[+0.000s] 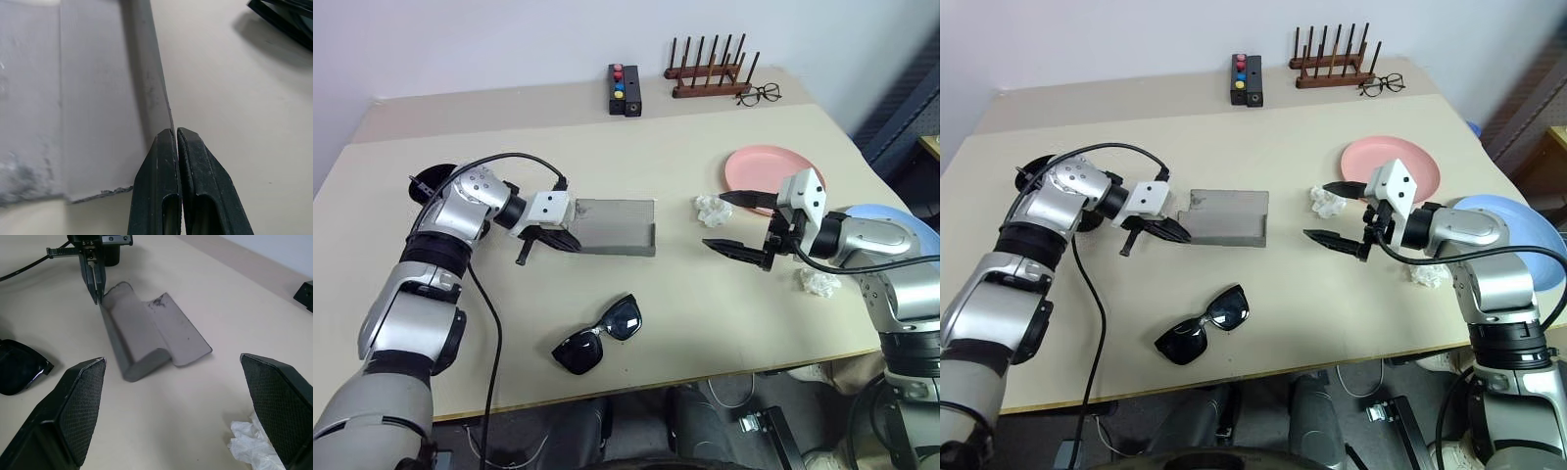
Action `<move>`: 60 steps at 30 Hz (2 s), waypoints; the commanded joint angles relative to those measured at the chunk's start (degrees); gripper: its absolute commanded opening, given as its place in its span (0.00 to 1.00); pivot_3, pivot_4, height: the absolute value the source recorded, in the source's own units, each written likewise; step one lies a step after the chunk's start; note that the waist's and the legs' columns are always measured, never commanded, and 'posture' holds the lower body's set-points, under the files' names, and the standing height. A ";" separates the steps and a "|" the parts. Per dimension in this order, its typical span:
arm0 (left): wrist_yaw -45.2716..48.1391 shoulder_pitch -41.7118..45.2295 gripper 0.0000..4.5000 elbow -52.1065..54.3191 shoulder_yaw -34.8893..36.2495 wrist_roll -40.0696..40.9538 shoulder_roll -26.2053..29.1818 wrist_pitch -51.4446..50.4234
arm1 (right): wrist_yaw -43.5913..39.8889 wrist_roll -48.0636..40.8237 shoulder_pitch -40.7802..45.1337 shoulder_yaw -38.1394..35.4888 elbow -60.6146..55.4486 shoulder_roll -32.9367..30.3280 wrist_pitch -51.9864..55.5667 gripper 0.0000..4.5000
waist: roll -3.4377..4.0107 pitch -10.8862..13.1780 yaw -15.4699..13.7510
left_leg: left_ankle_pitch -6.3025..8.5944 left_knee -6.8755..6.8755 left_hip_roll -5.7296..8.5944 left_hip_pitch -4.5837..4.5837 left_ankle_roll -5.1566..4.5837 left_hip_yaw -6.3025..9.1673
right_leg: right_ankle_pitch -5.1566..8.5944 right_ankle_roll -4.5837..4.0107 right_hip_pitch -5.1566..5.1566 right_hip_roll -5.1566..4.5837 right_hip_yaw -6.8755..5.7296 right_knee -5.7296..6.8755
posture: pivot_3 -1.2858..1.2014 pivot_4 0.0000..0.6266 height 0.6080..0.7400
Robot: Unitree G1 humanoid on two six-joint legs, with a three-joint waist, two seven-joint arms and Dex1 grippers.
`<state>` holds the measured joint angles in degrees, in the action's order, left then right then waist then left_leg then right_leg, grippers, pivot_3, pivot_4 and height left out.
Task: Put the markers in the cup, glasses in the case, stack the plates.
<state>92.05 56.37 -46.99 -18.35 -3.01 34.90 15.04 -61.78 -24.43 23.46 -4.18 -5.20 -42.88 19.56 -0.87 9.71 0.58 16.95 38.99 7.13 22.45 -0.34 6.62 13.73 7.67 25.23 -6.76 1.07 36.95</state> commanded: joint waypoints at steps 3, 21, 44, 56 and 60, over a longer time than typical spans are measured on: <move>-0.02 -0.30 0.01 1.32 1.21 0.39 1.05 -0.67 | -0.21 -0.15 1.50 -0.12 -0.18 0.18 -1.08 1.00 | 0.00 0.00 0.04 | 0.01 0.00 0.00 0.01 -0.01 0.00 | 0.00 0.00 0.01 0.00 0.00 0.00 | 0.52 0.24 1.00; -6.00 -0.68 0.99 7.98 6.31 4.70 -0.08 -4.49 | -1.82 -0.23 1.66 0.30 0.05 -0.38 -0.92 1.00 | -0.01 0.01 0.02 | 0.02 0.01 0.00 0.04 -0.01 0.00 | 0.00 0.00 0.04 -0.01 0.00 0.00 | 0.52 0.24 1.00; -6.59 -25.92 0.99 54.80 13.17 29.69 12.25 -52.25 | -5.02 3.10 -13.03 7.32 -9.45 -1.08 -3.55 1.00 | 0.02 0.01 -0.72 | 0.15 0.13 0.04 -0.01 -0.04 0.02 | 0.01 0.00 0.05 0.00 0.13 0.00 | 0.52 0.24 1.00; -16.46 -30.82 0.99 68.22 8.90 36.78 16.09 -70.60 | -3.42 4.49 -12.88 8.69 -6.73 1.02 -4.70 1.00 | 0.02 0.01 -1.16 | 0.15 0.11 0.02 -0.05 -0.02 0.01 | 0.01 -0.01 0.02 0.01 0.15 -0.03 | 0.52 0.24 1.00; -17.45 -30.49 0.99 68.96 3.67 32.01 18.96 -67.44 | -2.69 4.68 -13.34 8.65 -7.70 1.45 -4.33 1.00 | 0.03 0.02 -1.32 | 0.16 0.09 0.02 -0.07 -0.02 0.00 | 0.01 -0.02 -0.01 0.01 0.17 -0.06 | 0.52 0.24 1.00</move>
<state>74.73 25.29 20.80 -13.76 30.71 52.79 -54.04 -64.76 -19.35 10.04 4.55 -11.06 -41.59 15.86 -0.85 9.72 -0.74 17.10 39.08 7.15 22.38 -0.35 6.62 13.74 7.65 25.21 -6.76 1.24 36.88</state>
